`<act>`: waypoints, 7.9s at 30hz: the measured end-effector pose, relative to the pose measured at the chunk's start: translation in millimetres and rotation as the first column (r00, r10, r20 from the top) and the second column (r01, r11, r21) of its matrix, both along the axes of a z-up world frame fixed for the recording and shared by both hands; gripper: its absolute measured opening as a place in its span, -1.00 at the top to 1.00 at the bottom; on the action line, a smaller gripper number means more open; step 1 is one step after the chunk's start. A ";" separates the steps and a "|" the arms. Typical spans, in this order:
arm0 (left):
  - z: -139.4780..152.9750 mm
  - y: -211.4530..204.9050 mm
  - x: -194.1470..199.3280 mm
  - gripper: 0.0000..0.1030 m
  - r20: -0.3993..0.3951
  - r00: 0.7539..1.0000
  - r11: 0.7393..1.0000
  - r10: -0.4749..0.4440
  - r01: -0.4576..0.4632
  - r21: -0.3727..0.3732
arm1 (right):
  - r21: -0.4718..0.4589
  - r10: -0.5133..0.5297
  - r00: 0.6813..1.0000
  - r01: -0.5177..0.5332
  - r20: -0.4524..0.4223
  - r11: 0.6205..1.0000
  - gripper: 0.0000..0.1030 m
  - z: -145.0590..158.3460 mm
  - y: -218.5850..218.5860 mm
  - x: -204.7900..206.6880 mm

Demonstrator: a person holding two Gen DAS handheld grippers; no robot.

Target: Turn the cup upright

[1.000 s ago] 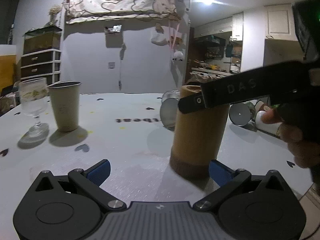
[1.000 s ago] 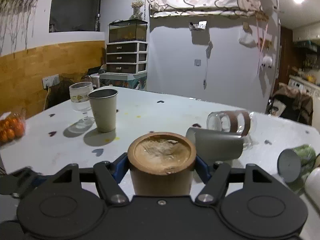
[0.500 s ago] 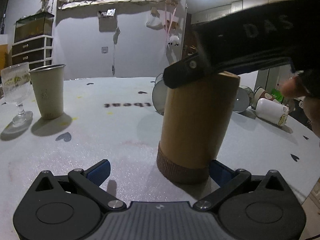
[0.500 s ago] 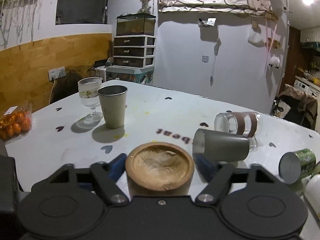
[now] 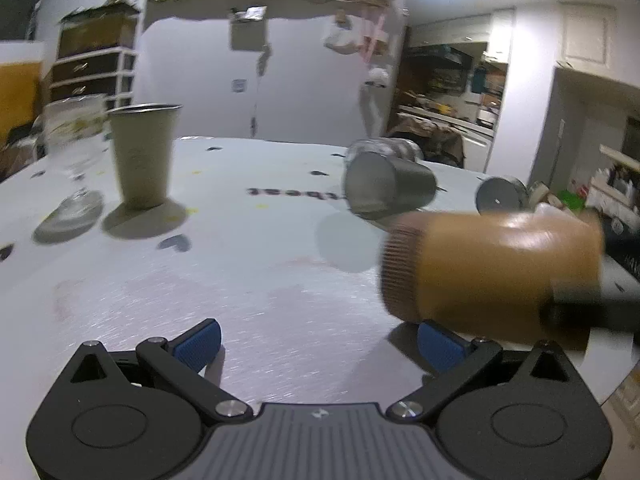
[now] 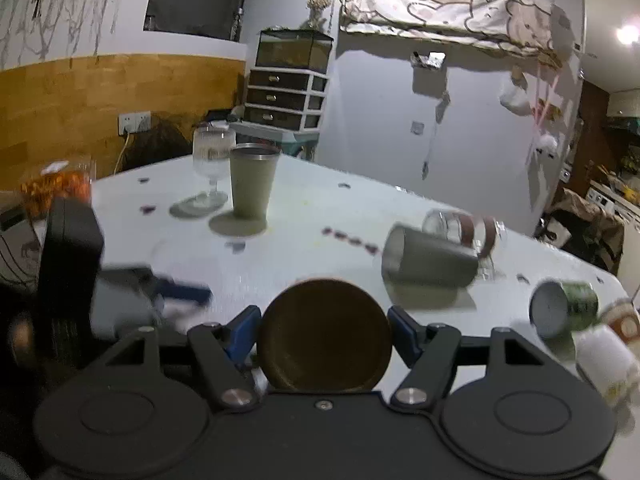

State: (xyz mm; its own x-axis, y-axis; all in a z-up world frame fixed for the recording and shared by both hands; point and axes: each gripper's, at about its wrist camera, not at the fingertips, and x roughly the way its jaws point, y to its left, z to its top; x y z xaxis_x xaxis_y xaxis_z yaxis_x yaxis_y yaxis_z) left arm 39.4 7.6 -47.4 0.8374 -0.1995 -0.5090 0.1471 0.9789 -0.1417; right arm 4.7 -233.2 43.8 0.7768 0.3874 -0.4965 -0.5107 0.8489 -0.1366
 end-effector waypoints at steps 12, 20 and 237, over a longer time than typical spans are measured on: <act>22.8 37.5 17.5 -1.00 -0.141 0.990 0.937 -0.024 -0.027 -0.350 | 0.049 -0.059 0.995 0.063 -0.078 0.997 -0.36 -35.7 -9.0 -13.8; 11.6 16.9 57.6 -0.98 -0.384 0.887 0.742 -0.257 -0.074 -0.667 | 0.055 -0.059 0.995 0.064 -0.078 0.996 -0.37 -36.1 -8.8 -14.8; 80.1 49.7 -62.6 -1.00 0.214 0.880 0.884 0.423 -0.453 0.118 | 0.259 -0.032 0.995 0.005 0.096 0.966 -1.00 -4.2 13.7 55.8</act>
